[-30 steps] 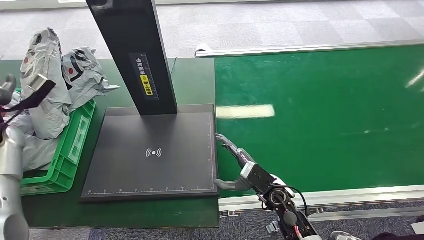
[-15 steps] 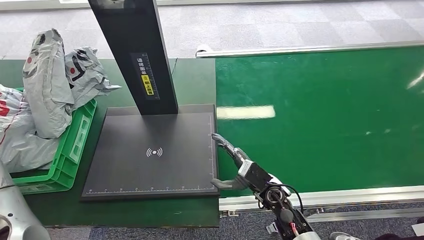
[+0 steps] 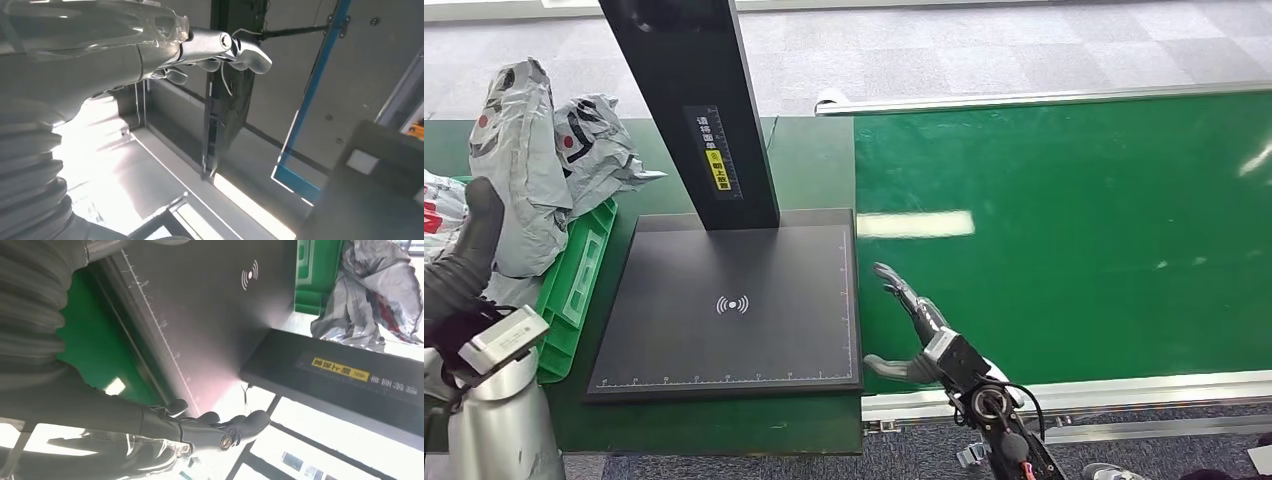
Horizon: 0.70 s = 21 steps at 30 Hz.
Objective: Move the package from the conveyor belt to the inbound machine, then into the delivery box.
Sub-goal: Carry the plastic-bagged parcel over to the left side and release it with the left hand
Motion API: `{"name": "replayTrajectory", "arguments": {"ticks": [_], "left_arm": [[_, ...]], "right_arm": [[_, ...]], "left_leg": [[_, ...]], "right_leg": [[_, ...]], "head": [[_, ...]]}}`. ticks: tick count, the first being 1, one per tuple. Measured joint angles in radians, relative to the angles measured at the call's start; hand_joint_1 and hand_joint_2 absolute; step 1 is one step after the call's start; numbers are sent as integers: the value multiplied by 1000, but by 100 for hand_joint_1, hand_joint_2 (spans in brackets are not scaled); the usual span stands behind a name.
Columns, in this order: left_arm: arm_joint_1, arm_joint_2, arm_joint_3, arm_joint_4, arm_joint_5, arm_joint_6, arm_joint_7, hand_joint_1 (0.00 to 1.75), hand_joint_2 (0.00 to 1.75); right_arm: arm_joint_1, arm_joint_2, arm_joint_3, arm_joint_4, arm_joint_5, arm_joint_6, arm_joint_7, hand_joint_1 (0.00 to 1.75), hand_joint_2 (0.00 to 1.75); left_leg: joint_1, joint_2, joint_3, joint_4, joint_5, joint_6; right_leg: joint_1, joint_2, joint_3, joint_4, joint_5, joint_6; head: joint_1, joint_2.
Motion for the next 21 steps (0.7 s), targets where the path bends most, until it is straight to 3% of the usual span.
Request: {"name": "replayTrajectory", "arguments": {"ticks": [7, 10, 14, 17, 21], "left_arm": [[63, -32, -96, -15, 53, 0, 0, 0, 175], [98, -32, -188, 39, 231, -28, 0, 0, 175], [153, -12, -343, 228, 662, -273, 5, 0, 175], [180, -12, -394, 355, 651, -417, 9, 0, 175], [210, -18, -408, 457, 571, -516, 27, 0, 175]], "right_arm": [[42, -12, -30, -72, -6, -9, 10, 0, 175], [81, -17, -58, -135, -9, -10, 18, 0, 175], [160, -17, -115, -266, 7, 7, 23, 0, 175], [188, -14, -142, -342, 14, 19, 30, 0, 175], [197, -5, -151, -399, 16, 31, 31, 0, 175]], "left_leg": [[0, 0, 1, 0, 0, 0], [0, -1, 1, 0, 0, 0], [-1, -2, 0, 0, 0, 0], [-1, 0, 0, 0, 0, 0], [-1, 0, 0, 0, 0, 0]], "right_leg": [[0, 0, 1, 0, 0, 0], [-1, -1, 1, 0, 0, 0], [-1, -2, 1, 0, 0, 1], [-1, 0, 0, 0, 0, 1], [-1, 0, 0, 0, 0, 1]], "head": [[0, 0], [0, 0], [0, 0], [0, 0], [0, 0]]}}
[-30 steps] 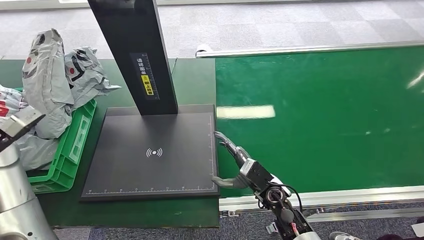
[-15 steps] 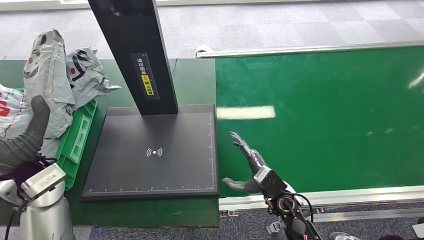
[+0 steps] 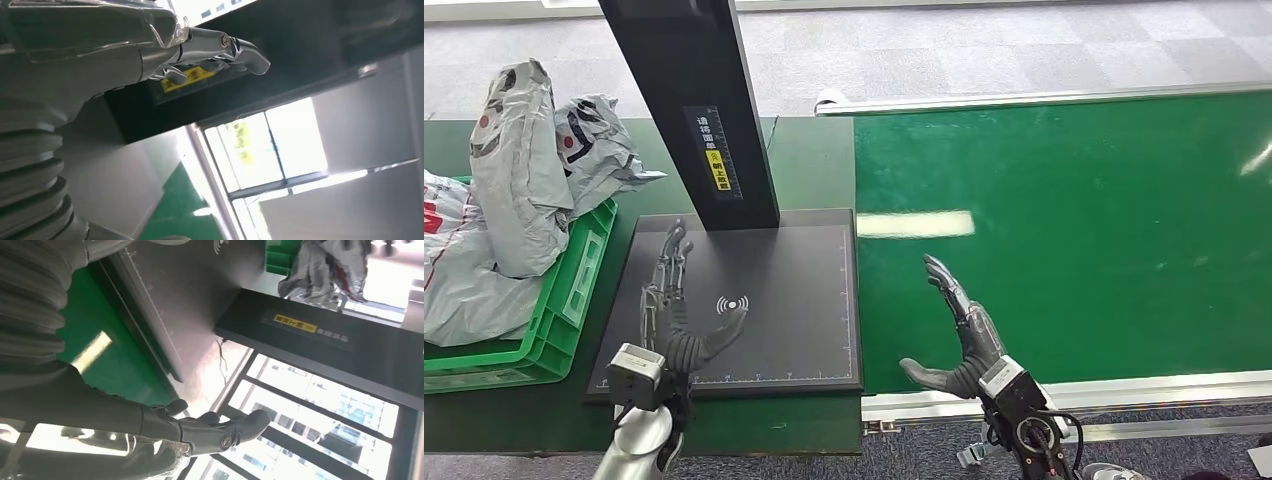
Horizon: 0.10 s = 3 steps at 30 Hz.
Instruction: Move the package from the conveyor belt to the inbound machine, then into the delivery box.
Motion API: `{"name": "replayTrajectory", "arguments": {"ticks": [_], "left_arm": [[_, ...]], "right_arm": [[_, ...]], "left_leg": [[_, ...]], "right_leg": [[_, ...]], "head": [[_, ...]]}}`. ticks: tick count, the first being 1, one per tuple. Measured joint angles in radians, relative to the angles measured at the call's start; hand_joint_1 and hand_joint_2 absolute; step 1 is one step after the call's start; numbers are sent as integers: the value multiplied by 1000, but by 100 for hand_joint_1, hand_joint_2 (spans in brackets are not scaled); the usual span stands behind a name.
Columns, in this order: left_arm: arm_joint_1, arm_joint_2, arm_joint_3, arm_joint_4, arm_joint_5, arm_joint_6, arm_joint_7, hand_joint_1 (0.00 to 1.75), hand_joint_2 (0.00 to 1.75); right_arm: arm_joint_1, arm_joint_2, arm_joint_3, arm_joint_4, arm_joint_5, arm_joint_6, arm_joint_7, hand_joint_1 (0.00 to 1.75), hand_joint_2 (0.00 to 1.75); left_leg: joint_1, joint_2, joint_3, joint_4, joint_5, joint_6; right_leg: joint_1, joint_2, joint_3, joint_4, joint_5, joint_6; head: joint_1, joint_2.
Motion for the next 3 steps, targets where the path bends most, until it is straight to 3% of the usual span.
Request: {"name": "replayTrajectory", "arguments": {"ticks": [3], "left_arm": [[12, -9, -1, 42, 3, -33, 15, 0, 175]], "right_arm": [[-1, 6, -1, -15, -1, 2, 2, 0, 175]], "left_leg": [[0, 0, 0, 0, 0, 0]], "right_leg": [[0, 0, 0, 0, 0, 0]], "head": [[0, 0]]}}
